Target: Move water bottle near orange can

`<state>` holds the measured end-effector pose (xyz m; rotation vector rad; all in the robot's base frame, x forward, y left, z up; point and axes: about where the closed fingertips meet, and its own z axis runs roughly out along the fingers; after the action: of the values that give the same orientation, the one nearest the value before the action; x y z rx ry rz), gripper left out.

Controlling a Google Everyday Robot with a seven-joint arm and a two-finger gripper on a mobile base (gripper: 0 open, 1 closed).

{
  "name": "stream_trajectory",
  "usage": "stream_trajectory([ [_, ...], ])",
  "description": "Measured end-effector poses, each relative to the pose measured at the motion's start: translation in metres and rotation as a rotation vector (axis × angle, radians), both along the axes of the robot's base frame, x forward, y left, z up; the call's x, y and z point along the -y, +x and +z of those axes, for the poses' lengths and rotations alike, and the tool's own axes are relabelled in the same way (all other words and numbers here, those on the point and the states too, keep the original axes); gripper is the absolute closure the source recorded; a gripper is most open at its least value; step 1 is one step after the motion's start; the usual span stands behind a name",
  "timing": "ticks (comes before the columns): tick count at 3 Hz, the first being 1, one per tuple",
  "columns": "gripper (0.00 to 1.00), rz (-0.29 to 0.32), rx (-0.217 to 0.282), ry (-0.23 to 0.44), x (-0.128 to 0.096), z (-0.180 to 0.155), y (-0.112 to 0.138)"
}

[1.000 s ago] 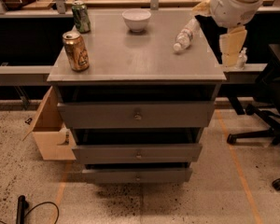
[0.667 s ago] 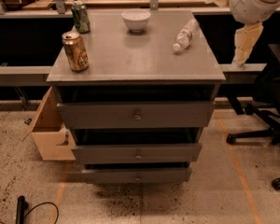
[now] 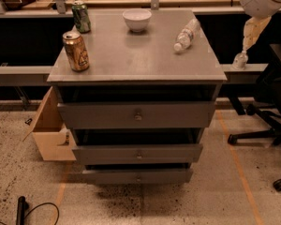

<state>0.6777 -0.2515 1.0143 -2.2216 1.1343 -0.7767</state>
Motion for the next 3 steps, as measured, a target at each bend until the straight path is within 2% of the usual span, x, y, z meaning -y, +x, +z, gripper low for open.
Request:
stream_trajectory([
  [1, 0.0, 0.059, 0.01, -0.125, 0.006, -0.026, 0.026],
  [2, 0.0, 0.059, 0.01, -0.125, 0.006, -0.027, 0.026],
  [3, 0.0, 0.066, 0.012, -0.139, 0.016, -0.038, 0.038],
])
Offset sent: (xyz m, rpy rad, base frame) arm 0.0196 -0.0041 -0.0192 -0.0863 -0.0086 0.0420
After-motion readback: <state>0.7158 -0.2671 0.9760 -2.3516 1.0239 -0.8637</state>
